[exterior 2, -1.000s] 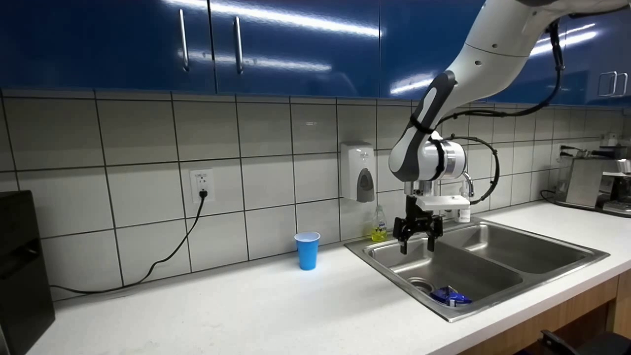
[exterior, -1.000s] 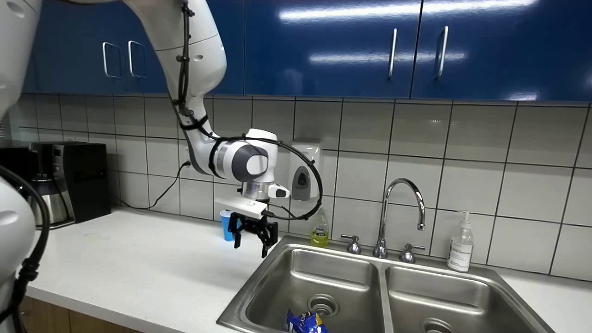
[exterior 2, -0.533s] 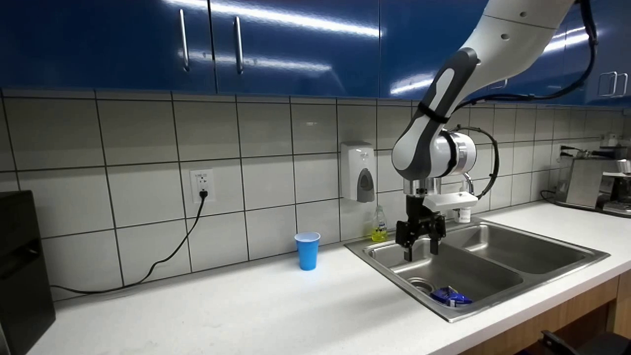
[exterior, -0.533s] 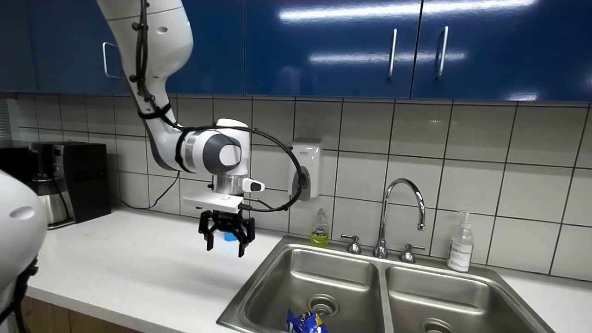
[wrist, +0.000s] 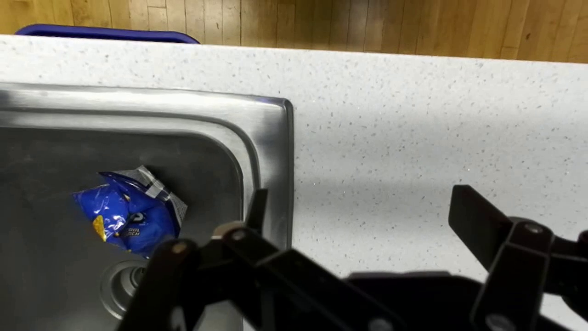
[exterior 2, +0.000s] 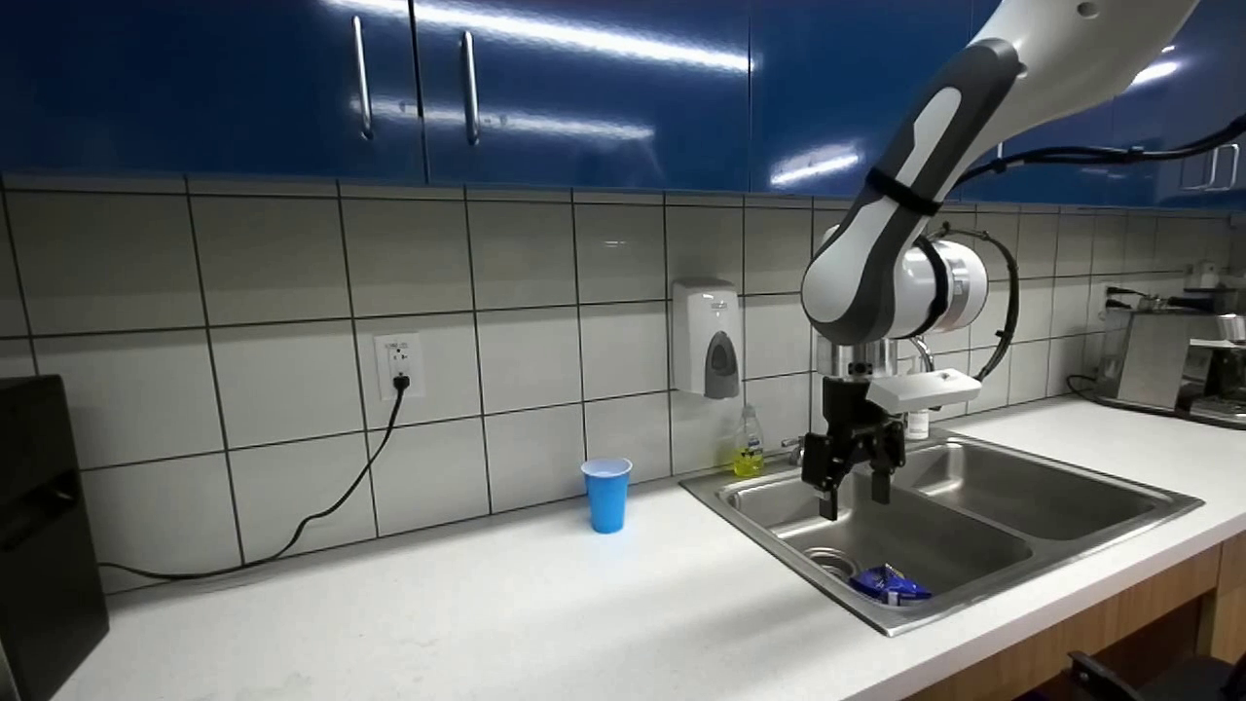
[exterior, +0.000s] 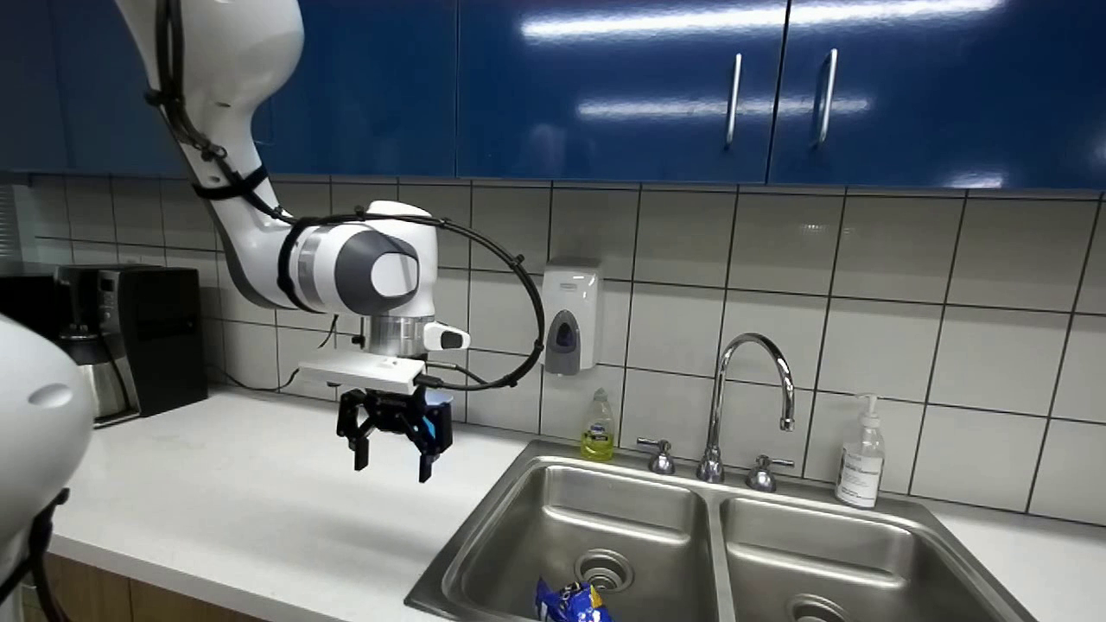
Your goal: Put the blue packet in the left sink
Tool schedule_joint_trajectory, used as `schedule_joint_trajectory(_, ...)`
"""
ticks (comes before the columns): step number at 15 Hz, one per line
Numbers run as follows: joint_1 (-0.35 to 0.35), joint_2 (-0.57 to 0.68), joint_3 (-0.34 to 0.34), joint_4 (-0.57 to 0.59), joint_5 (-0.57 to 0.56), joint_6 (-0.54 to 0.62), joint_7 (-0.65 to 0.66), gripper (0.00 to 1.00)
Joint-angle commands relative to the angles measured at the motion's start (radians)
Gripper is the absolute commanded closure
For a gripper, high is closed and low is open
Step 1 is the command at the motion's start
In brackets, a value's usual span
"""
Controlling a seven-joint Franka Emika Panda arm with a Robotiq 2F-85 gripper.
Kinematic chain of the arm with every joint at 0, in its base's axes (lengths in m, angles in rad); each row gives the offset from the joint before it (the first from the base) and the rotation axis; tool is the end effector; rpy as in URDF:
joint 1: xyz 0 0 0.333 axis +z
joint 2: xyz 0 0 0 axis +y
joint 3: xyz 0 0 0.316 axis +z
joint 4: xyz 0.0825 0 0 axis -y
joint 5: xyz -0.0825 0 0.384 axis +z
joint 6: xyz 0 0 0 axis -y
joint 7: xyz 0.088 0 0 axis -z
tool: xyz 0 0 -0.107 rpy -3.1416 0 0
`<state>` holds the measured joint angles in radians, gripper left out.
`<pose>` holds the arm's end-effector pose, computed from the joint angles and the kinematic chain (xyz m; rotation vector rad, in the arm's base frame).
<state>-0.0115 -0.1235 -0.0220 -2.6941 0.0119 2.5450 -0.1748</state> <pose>0.4049 -0.0135 0.2690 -3.1227 -0.2057 0.0384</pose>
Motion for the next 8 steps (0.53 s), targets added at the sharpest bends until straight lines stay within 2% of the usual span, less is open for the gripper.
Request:
schedule_joint_trajectory(1, 0.004, -0.014, -0.004, -0.010, -0.001, -0.002, 0.001, 0.00)
schedule_joint_trajectory(8, 0.005, -0.036, -0.004, -0.026, -0.002, -0.002, 0.002, 0.00)
